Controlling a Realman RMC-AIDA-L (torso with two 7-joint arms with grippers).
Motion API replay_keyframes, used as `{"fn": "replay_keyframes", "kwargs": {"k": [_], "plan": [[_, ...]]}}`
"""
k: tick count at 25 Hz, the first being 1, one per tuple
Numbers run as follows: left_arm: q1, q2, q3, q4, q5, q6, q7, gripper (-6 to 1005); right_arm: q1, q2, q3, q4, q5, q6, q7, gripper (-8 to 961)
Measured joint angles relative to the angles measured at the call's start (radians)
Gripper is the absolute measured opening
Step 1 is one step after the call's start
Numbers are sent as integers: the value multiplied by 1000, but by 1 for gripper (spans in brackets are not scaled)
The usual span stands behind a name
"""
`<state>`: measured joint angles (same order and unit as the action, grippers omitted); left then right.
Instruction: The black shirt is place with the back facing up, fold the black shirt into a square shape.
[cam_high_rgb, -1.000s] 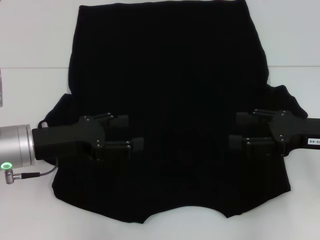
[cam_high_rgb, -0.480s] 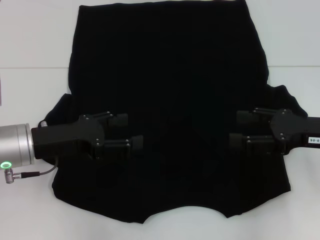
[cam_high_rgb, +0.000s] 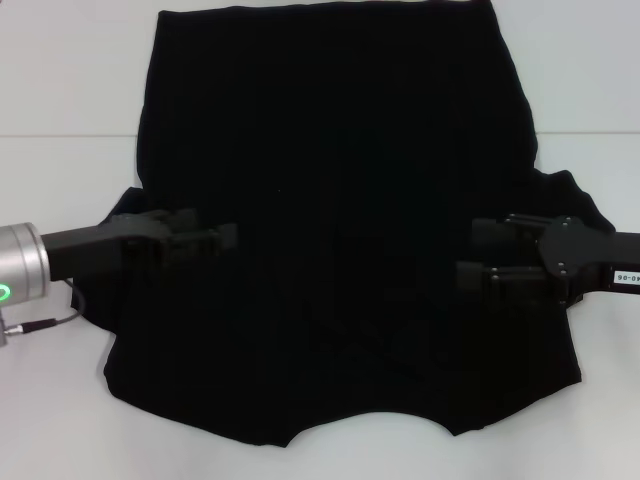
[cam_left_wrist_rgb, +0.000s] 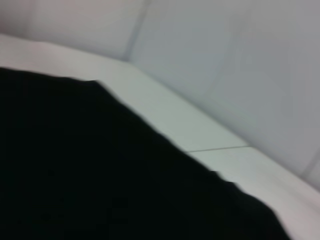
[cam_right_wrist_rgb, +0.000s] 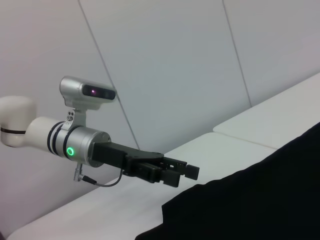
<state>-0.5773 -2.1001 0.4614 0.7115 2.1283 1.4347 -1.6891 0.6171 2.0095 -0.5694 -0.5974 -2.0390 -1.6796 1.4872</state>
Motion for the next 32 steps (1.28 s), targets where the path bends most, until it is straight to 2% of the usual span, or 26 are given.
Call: {"fn": "replay_keyframes", "kwargs": {"k": [7, 13, 18, 32], "plan": [[7, 10, -4, 114, 116, -122, -204, 829, 4, 11, 1, 1, 35, 24, 2, 899], [17, 17, -11, 188, 231, -159, -366, 822, 7, 15, 0, 2, 50, 36, 2, 900], [31, 17, -12, 211, 304, -164, -418, 816, 7, 25, 0, 8, 51, 53, 2, 900], [39, 8, 7, 188, 412, -144, -442, 799, 8, 25, 11, 15, 51, 59, 1, 899]]}}
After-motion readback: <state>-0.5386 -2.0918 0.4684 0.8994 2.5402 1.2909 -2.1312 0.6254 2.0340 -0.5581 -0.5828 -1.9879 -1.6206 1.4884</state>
